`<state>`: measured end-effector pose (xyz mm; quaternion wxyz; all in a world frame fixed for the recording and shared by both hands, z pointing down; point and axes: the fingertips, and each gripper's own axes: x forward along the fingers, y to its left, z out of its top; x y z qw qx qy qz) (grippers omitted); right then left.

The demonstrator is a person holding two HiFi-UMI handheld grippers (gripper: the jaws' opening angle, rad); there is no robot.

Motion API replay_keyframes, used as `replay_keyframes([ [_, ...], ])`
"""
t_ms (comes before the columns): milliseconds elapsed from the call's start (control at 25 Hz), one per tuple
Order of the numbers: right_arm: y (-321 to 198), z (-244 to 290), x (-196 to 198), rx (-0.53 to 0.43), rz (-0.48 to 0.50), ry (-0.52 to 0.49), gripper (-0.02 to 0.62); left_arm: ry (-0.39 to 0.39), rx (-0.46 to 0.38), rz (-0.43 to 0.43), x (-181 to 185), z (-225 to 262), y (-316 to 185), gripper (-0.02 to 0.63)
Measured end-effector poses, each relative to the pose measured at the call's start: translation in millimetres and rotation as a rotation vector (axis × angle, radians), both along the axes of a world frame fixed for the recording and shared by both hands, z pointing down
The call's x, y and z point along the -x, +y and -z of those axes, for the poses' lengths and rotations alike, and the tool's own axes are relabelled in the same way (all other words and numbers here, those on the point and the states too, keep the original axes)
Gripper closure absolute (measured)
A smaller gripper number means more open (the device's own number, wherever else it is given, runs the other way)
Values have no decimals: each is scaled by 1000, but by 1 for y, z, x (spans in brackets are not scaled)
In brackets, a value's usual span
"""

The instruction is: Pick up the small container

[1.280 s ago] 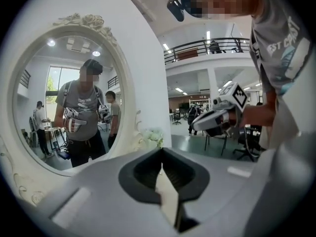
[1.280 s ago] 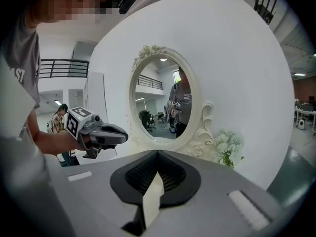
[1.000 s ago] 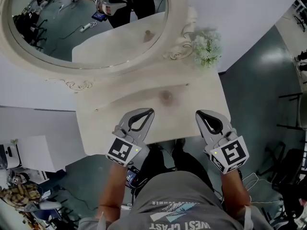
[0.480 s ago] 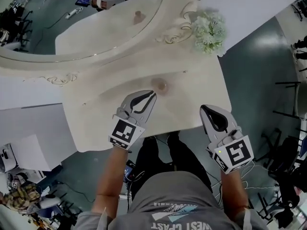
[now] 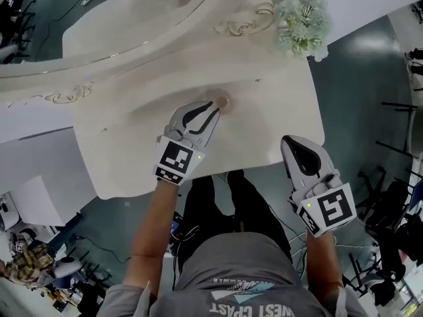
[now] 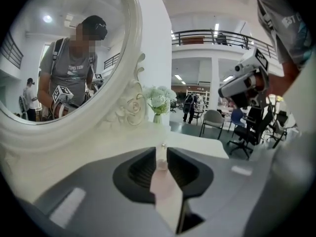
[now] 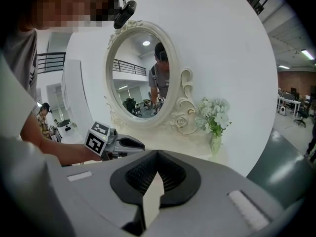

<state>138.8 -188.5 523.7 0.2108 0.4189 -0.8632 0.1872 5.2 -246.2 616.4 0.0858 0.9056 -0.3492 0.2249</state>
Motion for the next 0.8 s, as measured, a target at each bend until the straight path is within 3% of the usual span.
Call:
replay_keyframes([
  [360,2,-24,-10,40,-3,12,594,-3,43,3,-15,-41,-7,476],
  [800,0,-47,-11,73,-1,22,594,-6,28,9,-28,-70,-22,413],
])
